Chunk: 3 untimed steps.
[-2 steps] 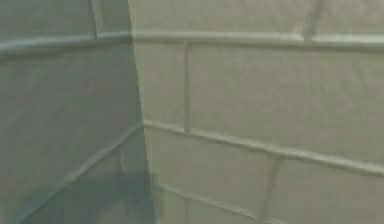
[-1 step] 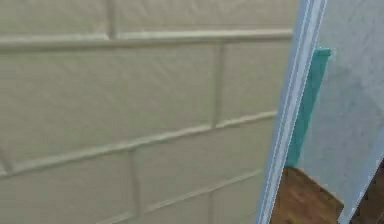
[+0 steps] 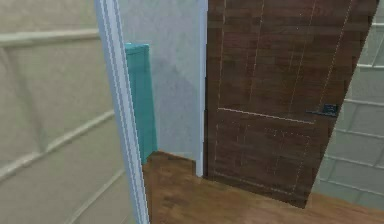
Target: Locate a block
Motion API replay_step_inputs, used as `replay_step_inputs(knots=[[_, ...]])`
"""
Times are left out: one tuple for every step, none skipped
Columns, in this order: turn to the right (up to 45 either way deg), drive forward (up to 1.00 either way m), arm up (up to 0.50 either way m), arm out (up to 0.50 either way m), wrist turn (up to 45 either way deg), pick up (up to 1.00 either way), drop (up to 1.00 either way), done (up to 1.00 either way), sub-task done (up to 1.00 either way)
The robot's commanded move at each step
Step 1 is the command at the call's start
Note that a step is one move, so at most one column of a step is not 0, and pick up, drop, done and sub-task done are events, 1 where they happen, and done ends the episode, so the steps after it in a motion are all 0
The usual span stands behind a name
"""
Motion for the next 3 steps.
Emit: replay_step_inputs(knots=[[6.0,0.00,0.00,0.00,0.0,0.00,0.00,0.00,0.00],[0.0,1.00,0.00,0.00,0.0,0.00,0.00,0.00,0.00],[-3.0,0.00,0.00,0.00,0.0,0.00,0.00,0.00,0.00]])
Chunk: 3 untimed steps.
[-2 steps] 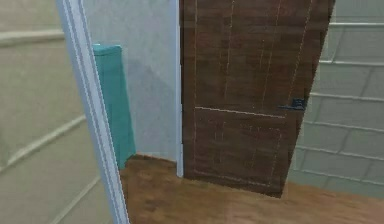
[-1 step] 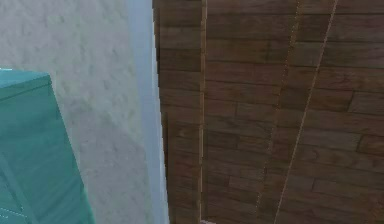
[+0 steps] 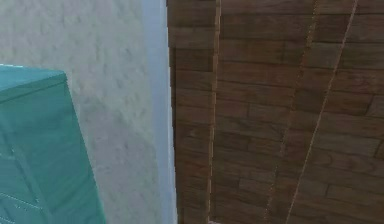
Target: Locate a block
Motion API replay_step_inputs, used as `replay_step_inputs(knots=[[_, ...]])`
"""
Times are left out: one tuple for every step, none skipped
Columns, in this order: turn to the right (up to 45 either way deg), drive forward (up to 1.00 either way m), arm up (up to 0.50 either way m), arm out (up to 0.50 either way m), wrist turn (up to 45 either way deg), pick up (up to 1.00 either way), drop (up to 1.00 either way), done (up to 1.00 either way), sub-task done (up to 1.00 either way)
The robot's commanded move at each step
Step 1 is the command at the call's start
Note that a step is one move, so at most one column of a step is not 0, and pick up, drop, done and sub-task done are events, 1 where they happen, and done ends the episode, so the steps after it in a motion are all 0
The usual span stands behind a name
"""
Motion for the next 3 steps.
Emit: replay_step_inputs(knots=[[0.0,0.05,0.00,0.00,0.0,0.00,0.00,0.00,0.00],[-45.0,0.00,0.00,0.00,0.0,0.00,0.00,0.00,0.00],[-18.0,0.00,0.00,0.00,0.0,0.00,0.00,0.00,0.00]])
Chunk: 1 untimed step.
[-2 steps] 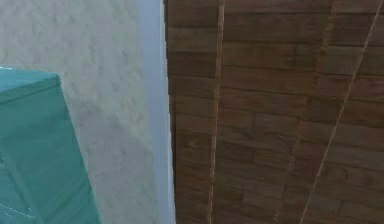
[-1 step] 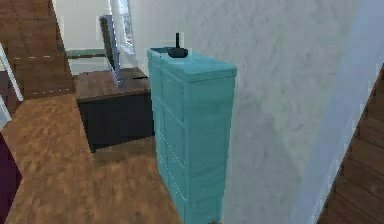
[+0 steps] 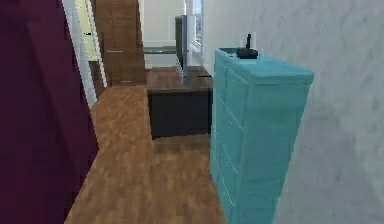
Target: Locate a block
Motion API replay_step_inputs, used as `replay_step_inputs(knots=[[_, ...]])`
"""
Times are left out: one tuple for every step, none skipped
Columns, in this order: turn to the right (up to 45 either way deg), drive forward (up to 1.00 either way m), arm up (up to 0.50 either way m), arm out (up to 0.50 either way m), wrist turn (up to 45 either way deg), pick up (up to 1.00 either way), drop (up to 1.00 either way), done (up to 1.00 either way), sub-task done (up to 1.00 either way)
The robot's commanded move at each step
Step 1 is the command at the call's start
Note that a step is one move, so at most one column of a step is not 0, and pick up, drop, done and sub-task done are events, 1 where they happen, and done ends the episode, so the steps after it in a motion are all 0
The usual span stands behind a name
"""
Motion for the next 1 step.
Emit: replay_step_inputs(knots=[[0.0,0.30,0.00,0.00,0.0,0.00,0.00,0.00,0.00]])
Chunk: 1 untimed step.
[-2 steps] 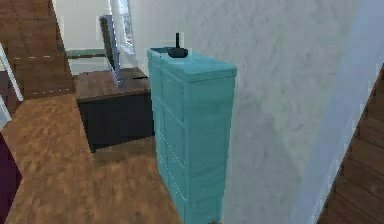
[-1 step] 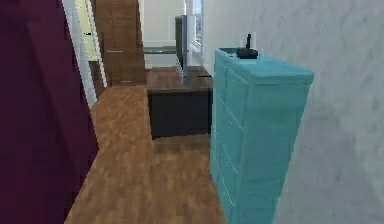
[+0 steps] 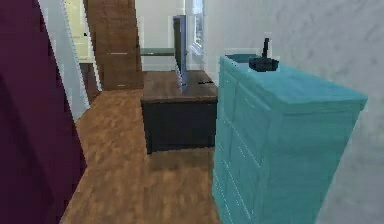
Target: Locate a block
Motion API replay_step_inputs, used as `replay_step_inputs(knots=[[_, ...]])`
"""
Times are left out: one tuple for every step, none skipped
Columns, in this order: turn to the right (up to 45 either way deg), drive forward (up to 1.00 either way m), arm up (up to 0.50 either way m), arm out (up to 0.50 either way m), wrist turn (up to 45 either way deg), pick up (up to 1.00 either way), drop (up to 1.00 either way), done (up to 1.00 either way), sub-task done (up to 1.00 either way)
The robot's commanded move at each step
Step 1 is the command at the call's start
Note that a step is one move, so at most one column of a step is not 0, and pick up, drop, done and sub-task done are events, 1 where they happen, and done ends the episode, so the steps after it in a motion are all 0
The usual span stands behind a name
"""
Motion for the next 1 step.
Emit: replay_step_inputs(knots=[[-24.0,0.00,0.00,0.00,0.0,0.00,0.00,0.00,0.00]])
